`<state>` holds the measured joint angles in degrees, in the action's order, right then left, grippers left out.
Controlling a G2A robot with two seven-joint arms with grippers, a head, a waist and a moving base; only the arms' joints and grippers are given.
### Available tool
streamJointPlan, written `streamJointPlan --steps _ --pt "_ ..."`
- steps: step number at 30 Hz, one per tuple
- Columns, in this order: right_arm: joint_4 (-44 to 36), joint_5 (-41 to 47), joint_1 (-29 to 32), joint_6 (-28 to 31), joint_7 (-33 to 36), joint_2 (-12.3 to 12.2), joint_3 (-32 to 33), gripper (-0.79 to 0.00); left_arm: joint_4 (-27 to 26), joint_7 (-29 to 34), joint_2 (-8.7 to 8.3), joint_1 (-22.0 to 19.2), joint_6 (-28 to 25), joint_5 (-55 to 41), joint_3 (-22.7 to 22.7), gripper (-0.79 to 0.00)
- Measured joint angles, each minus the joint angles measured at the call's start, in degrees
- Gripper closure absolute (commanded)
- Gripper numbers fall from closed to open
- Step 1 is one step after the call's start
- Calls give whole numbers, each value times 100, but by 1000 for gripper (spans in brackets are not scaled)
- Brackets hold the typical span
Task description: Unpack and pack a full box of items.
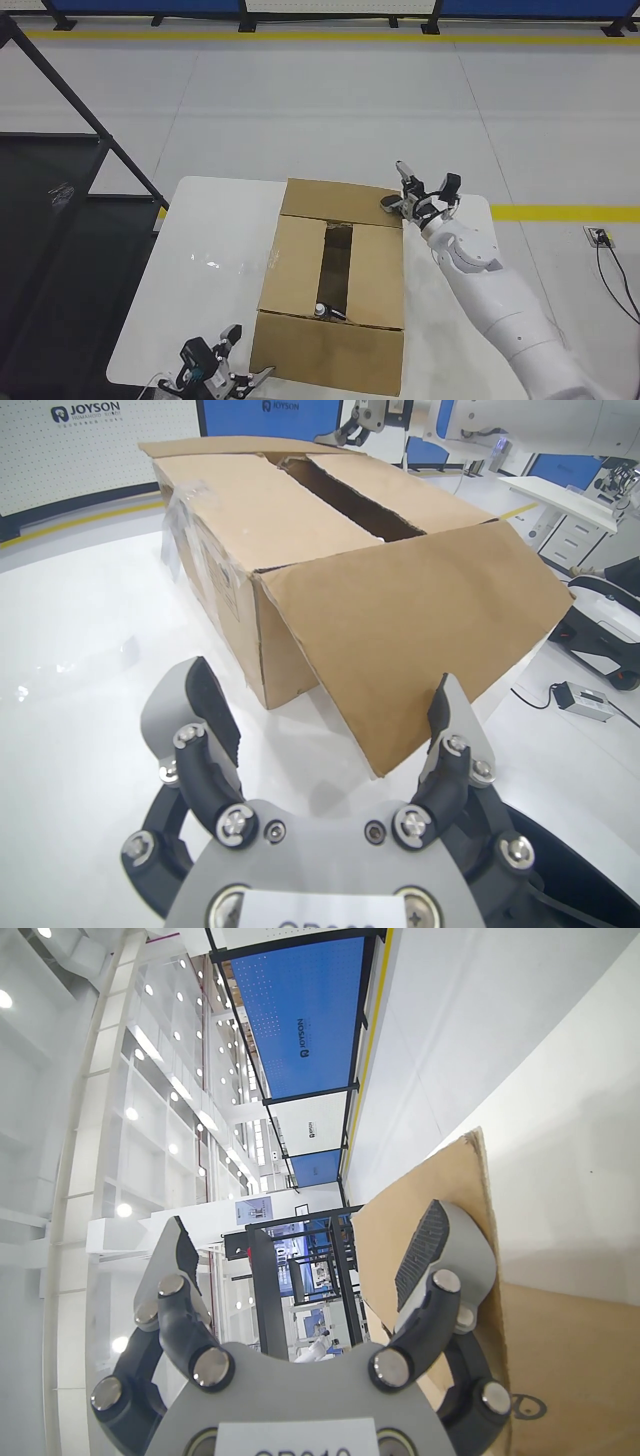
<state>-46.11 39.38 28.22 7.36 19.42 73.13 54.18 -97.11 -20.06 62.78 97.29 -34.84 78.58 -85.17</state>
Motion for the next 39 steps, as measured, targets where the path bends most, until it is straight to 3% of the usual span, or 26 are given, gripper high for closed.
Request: streamJointPlan --steps 8,14,22,28,39 --pt "228 178 -84 41 295 93 125 -785 -56 -129 -1 65 94 59 50 -785" --pt "-41 903 93 85 1719 21 557 -785 -166 -486 -13 266 203 -18 -90 -785" --pt "-1162 114 572 -541 3592 -207 627 -785 -542 -1321 -63 1028 266 -328 -827 -785" --pt "-1718 -351 792 -608 3547 -306 773 -785 -334 -1491 -92 1367 -226 -982 -1281 -785" --pt "-1823 -612 774 -728 3609 -248 472 -785 -365 -1326 -78 1304 -155 -1093 -1212 -785"
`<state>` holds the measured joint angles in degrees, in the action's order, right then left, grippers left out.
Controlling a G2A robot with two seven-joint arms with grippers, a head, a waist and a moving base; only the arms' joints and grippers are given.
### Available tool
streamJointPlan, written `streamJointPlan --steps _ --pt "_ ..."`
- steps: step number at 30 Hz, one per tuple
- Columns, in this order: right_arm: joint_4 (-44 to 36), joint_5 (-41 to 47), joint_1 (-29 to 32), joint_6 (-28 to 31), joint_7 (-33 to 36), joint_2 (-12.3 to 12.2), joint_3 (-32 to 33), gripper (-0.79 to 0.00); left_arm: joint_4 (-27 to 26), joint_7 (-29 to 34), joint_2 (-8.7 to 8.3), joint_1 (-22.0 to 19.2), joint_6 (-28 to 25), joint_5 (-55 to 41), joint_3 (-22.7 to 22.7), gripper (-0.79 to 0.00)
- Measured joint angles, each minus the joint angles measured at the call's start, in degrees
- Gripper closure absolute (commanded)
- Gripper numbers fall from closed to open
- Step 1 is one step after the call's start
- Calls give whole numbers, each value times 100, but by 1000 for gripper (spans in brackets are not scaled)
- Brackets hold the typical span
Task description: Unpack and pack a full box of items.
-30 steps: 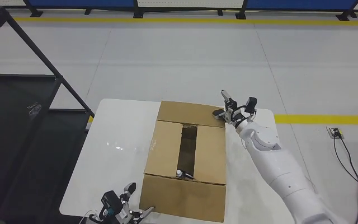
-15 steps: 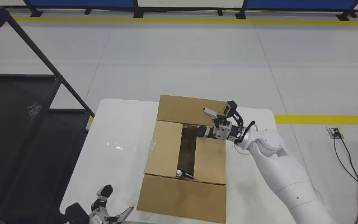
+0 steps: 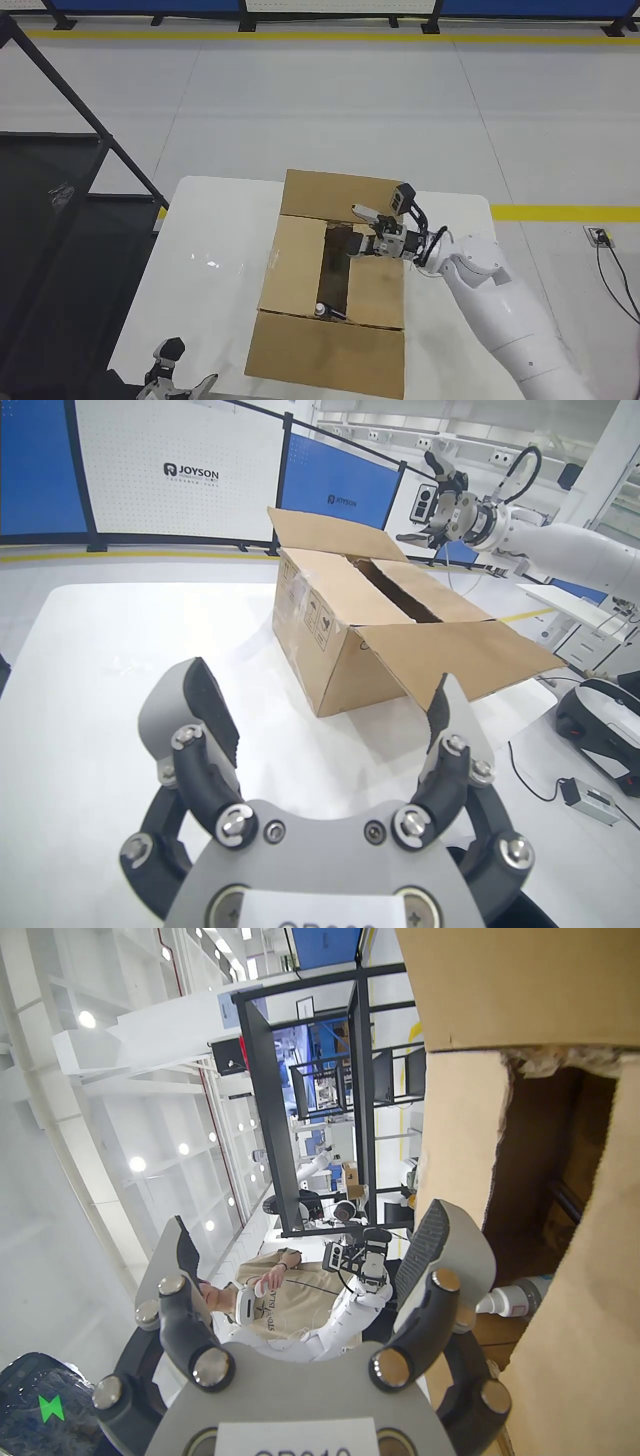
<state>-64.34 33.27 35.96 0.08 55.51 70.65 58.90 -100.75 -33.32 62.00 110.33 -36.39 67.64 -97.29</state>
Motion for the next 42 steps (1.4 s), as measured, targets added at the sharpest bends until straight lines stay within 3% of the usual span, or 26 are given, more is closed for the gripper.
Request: streamJointPlan --steps 7,15,25,33,38,42 --pt "239 -938 -417 -94 -265 192 -748 -785 -157 113 53 -74 317 -724 -24 -785" --pt "773 -1508 -763 58 -387 403 -1268 -785 -328 506 47 -52 7 -1105 -204 -785" --pt "1474 -726 -1067 770 95 665 -1317 -785 -397 565 77 -39 -95 -1036 -156 -785" --pt "1942 288 -1300 1087 852 841 -1158 -785 -530 626 104 -105 -59 -958 -67 -785" --pt "2109 347 -1489 1050 801 997 -1303 -785 -674 765 113 -249 40 -761 -5 -785" --pt "2160 242 -1613 1117 337 1151 -1451 -785 -746 1015 117 -448 117 -491 129 -785"
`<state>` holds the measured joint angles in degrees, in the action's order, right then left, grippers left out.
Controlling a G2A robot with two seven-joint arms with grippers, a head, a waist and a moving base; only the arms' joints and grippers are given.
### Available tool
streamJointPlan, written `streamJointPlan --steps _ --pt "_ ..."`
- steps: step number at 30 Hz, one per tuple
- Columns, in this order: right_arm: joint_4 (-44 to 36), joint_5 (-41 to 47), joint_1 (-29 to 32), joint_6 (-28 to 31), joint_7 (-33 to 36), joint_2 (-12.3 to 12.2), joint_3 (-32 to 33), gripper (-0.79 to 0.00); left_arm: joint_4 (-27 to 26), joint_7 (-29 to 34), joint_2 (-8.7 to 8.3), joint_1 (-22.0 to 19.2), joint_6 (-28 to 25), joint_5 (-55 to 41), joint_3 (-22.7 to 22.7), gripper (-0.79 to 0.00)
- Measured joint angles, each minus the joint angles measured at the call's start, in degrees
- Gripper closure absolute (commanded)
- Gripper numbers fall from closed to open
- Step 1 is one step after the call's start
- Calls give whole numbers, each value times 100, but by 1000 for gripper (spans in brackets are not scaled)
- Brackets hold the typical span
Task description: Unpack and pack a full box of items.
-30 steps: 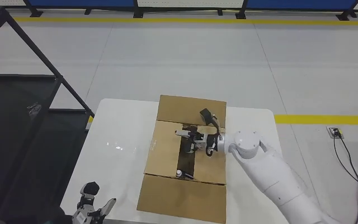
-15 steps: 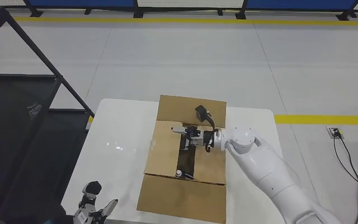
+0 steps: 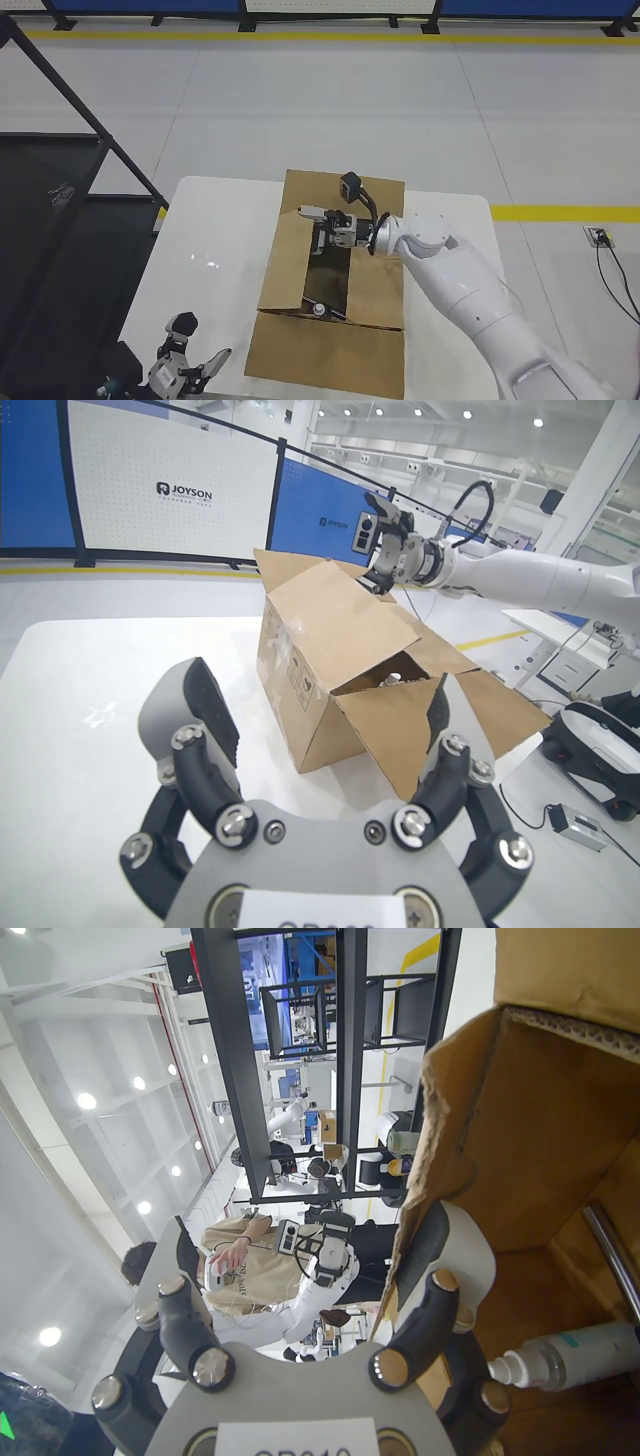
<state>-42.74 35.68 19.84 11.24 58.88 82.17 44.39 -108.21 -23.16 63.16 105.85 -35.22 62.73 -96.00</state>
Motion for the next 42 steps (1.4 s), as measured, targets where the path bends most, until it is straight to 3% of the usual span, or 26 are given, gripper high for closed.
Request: streamJointPlan --steps 5,21,32,42 --pt "50 142 -94 74 -154 170 -95 -785 -33 234 18 -307 121 58 213 -785" --pt "519 199 -452 417 -387 691 -367 -785 273 811 158 -1413 1400 413 1086 -785" --pt "1093 241 -586 543 34 904 -363 -785 415 720 191 -1450 1551 -67 907 -785" --pt "1384 202 -603 869 346 897 -132 -785 598 621 198 -1366 1539 -352 611 -785"
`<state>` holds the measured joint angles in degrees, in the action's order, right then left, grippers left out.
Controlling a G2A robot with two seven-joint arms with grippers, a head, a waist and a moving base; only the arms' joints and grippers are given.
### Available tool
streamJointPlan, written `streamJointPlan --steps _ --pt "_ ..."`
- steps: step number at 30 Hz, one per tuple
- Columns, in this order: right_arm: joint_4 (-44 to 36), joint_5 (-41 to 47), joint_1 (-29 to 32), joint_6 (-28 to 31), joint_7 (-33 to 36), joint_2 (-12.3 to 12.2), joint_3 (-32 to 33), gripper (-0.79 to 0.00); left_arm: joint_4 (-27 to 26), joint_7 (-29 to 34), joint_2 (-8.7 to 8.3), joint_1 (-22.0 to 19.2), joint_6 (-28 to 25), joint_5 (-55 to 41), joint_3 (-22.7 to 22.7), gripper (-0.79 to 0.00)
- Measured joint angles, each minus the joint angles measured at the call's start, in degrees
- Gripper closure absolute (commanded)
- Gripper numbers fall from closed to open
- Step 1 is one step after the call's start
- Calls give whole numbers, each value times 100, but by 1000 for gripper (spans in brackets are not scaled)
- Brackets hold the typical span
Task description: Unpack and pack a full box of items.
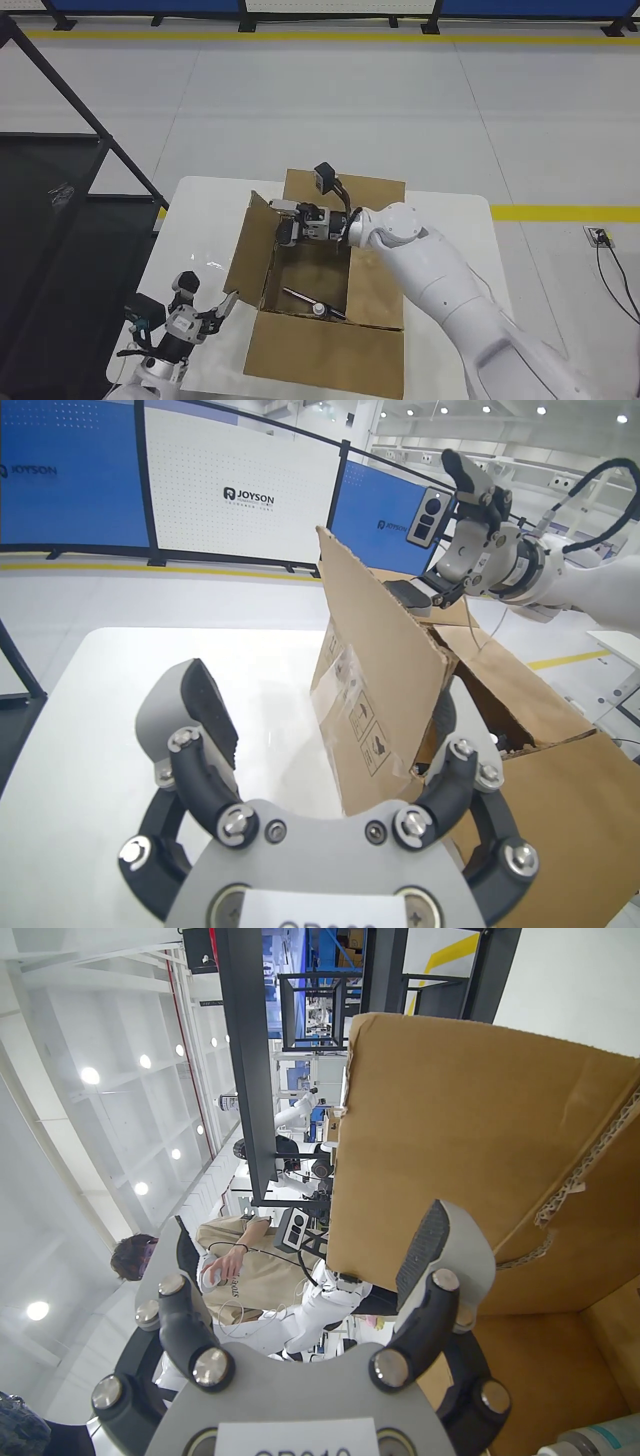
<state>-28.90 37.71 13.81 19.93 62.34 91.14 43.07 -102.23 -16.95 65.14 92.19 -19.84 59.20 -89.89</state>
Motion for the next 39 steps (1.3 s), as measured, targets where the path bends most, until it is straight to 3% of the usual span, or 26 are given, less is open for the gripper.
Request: streamJointPlan --steps 7,17,25,31,39 --pt "-129 -54 137 326 268 -164 320 -785 284 -90 -3 179 -63 -261 -305 -785" --pt "-900 -454 561 452 384 -478 765 -785 747 9 -1 116 -180 -466 -517 -785" --pt "-1857 -1398 1043 -89 -155 -712 927 -785 582 -144 11 236 -404 -337 -501 -785" --pt "-2393 -1399 1214 -461 -700 -669 893 -785 220 -88 4 392 -726 103 -343 -785" --pt "-2500 -1601 1093 -470 -1523 -431 474 -785 -229 109 44 280 -536 505 78 -785"
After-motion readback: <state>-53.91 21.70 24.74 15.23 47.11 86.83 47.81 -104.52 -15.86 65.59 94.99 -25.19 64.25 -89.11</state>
